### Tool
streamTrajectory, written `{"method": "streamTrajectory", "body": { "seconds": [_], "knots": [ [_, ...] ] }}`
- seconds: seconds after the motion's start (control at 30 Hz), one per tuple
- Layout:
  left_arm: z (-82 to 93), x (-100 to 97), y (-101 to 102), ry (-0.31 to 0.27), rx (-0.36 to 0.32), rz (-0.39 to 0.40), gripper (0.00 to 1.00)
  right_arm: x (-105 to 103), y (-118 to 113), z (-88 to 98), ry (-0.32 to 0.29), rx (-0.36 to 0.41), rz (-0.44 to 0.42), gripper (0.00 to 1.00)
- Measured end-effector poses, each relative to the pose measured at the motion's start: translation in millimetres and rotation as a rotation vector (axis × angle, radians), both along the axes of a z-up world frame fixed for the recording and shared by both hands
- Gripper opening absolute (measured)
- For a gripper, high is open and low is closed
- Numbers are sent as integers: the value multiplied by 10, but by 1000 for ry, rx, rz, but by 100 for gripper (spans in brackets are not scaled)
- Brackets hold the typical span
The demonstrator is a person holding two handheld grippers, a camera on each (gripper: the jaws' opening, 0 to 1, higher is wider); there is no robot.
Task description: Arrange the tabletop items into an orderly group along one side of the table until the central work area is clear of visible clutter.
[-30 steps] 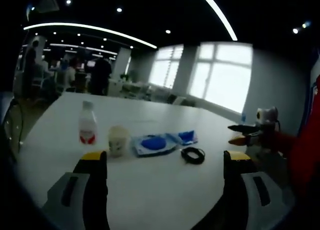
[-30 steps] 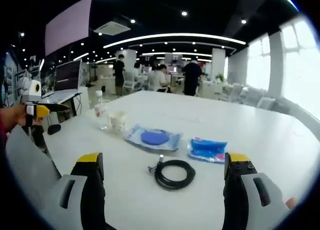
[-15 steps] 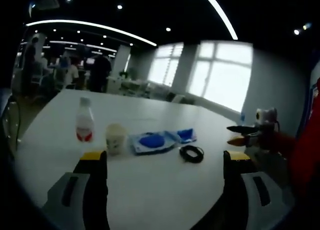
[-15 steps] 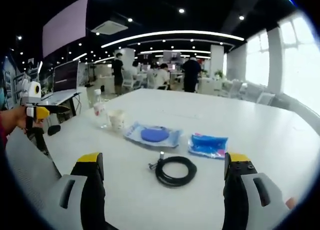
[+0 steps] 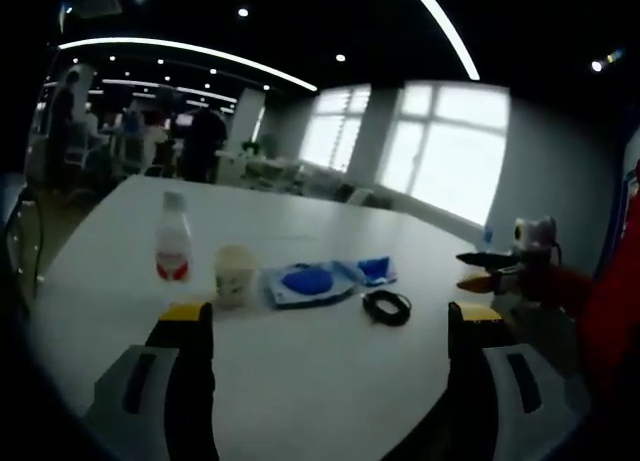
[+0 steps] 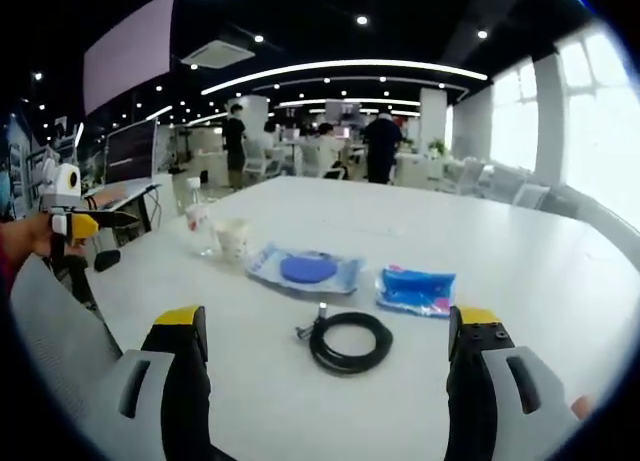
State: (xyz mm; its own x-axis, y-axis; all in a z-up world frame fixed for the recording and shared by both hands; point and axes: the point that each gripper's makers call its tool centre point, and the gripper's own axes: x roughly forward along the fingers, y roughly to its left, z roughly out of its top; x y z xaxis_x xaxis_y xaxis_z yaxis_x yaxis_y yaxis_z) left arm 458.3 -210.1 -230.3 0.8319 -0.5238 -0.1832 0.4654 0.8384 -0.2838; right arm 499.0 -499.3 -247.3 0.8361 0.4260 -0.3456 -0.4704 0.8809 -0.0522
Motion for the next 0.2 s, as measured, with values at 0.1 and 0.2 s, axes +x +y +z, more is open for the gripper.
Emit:
{"method": "streamTrajectory", "body": {
  "seconds": [0.1,0.2],
  "knots": [
    [1,4,16,1,-7,7,94,-3,4,-3,1,-1,2,100],
    [-5,9,37,2,-2,14,94,-3,7,-3,2,4,1,100]
  ]
}}
